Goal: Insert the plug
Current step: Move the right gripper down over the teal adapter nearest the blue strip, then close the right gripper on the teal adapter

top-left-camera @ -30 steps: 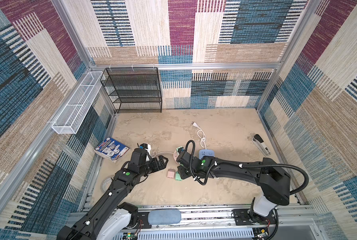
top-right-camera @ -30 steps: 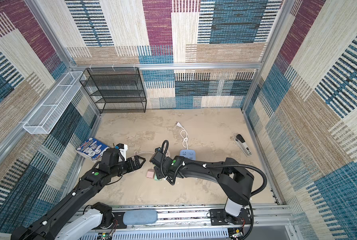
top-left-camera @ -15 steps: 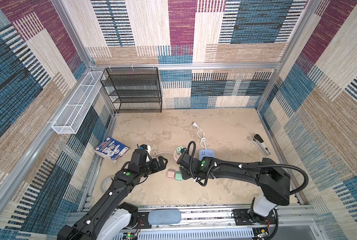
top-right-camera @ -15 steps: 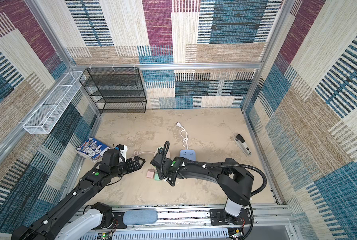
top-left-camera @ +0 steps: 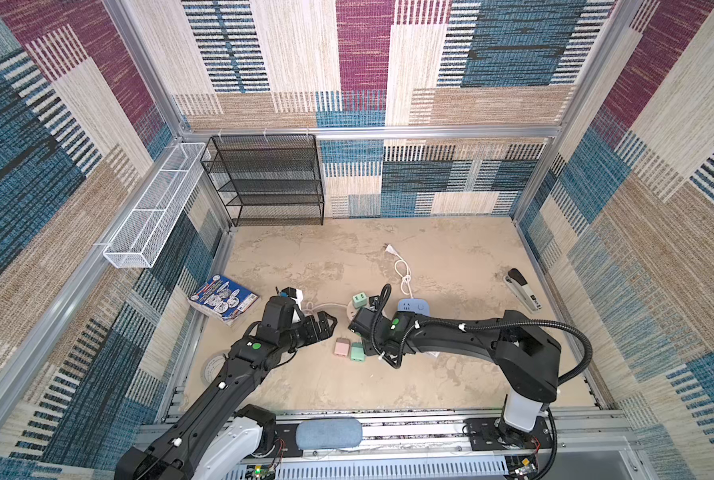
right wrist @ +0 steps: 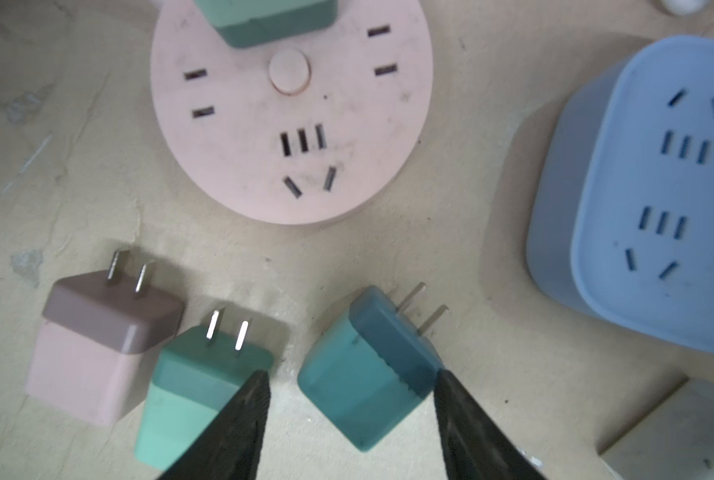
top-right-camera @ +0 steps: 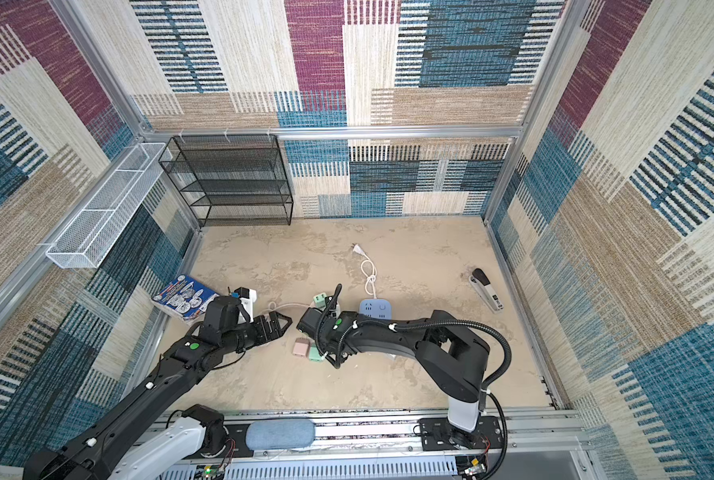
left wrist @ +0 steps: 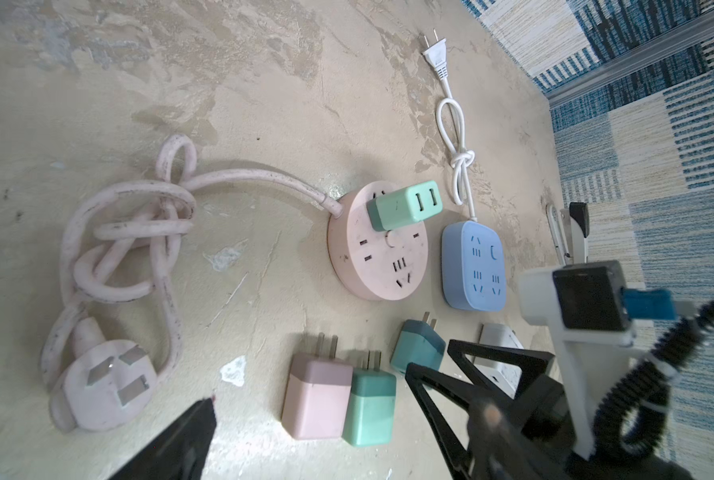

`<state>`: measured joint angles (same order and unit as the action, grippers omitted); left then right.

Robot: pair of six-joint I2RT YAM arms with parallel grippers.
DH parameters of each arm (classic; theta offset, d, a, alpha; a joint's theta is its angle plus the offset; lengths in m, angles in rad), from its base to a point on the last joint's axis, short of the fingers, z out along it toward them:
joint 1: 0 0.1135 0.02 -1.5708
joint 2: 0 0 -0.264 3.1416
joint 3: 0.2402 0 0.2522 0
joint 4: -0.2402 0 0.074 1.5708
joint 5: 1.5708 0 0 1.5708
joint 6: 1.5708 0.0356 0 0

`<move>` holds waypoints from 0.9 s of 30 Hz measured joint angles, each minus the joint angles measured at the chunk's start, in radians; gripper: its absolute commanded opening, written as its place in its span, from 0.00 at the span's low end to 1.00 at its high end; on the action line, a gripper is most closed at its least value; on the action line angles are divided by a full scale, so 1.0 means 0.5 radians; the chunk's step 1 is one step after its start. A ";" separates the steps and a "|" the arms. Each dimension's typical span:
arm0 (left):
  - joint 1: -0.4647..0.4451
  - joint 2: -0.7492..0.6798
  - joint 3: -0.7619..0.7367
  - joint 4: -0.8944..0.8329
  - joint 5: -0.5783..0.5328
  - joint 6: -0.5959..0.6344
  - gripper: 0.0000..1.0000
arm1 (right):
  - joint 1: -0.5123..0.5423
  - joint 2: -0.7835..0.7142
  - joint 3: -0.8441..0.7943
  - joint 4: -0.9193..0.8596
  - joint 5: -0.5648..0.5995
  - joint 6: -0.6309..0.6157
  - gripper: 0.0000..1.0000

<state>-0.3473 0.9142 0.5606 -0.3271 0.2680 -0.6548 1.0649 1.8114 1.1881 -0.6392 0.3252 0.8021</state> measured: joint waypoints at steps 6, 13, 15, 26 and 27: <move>0.000 -0.002 -0.002 0.000 -0.001 0.000 1.00 | -0.012 0.053 0.002 -0.048 0.002 0.060 0.65; 0.000 0.021 -0.014 0.002 0.002 -0.001 1.00 | -0.012 0.006 -0.076 -0.081 0.000 0.107 0.65; 0.000 0.033 -0.019 0.004 0.011 -0.002 1.00 | -0.014 -0.014 -0.087 -0.077 0.001 0.112 0.65; 0.000 0.040 -0.037 0.019 0.046 -0.008 1.00 | -0.040 -0.030 -0.169 0.045 -0.013 -0.061 0.59; 0.000 0.040 -0.037 0.019 0.047 -0.008 1.00 | -0.049 -0.029 -0.176 0.056 -0.017 -0.089 0.57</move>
<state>-0.3473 0.9340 0.5419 -0.3176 0.2913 -0.6590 1.0405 1.7969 1.1000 -0.6113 0.3168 0.7578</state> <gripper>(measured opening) 0.996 0.593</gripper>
